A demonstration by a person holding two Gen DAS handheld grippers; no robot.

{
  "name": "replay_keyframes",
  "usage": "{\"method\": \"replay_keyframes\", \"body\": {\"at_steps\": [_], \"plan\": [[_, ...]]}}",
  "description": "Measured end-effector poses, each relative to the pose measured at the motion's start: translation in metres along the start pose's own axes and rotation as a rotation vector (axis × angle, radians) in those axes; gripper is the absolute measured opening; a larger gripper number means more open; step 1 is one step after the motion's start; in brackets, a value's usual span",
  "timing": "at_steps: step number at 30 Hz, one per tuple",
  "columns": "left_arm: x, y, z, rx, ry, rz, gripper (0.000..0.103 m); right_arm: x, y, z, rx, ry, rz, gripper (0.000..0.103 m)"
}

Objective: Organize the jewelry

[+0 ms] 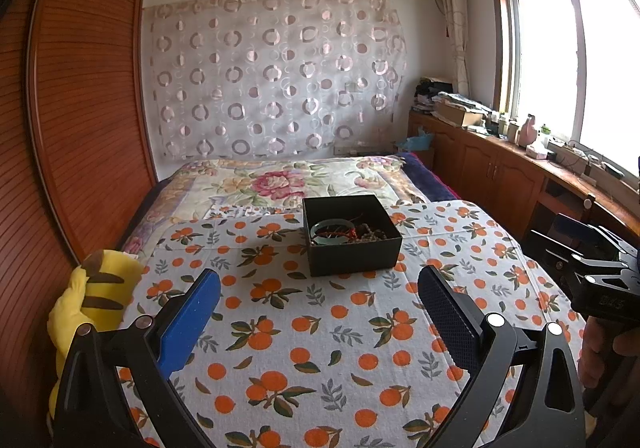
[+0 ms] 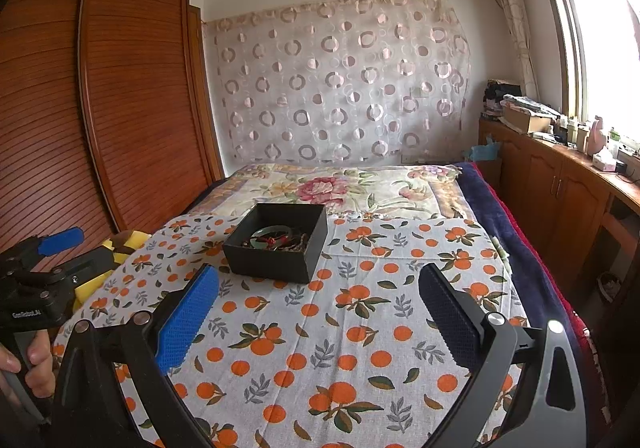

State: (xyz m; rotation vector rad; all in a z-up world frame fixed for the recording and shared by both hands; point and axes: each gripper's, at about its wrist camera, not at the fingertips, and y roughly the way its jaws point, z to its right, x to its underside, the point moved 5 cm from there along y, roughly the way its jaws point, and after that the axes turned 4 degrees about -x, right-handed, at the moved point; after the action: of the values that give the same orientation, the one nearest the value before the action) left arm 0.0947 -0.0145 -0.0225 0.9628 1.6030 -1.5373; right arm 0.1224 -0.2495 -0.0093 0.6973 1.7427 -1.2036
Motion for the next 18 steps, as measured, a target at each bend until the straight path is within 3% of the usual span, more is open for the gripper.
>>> {"method": "replay_keyframes", "body": {"at_steps": [18], "plan": [[-0.0017,-0.0007,0.0025,-0.002,0.000,0.005,0.095,0.0002,-0.0004,0.0001,-0.003,0.001,0.001,0.101]]}}
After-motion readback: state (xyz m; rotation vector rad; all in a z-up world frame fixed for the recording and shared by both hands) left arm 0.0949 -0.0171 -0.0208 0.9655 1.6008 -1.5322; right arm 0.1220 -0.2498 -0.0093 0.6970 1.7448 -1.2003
